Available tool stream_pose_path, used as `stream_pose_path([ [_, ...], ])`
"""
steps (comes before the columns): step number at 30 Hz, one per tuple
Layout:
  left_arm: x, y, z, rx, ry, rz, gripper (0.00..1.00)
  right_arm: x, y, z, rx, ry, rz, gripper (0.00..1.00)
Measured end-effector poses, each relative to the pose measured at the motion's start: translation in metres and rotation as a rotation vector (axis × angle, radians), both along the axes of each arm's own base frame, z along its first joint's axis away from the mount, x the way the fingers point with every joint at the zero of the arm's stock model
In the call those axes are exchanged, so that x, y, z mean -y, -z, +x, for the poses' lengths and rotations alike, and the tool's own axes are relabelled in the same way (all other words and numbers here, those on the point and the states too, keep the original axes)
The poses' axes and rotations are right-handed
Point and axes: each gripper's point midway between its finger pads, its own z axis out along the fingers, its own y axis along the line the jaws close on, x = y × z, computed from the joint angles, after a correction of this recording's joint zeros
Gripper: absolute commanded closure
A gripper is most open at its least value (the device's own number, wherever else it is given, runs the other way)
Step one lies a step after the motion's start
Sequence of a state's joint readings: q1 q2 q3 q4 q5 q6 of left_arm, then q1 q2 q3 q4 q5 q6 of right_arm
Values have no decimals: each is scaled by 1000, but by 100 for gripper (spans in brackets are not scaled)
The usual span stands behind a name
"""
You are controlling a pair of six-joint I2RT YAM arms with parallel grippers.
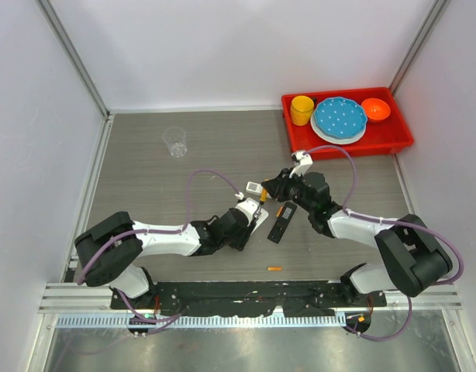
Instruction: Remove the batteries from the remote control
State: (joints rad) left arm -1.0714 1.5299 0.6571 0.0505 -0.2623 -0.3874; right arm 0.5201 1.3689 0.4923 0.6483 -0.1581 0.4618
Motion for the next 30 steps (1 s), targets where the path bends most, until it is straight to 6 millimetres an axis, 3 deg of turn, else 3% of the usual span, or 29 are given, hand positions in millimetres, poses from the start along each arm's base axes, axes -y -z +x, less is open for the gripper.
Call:
stream_pose_path([
  [20,0,0,0,-1,2,-1,100,2,11,11,-3,46,-8,99],
  [30,1,0,-1,-4,6,-3,100,-14,20,13,-34,69,-55,99],
])
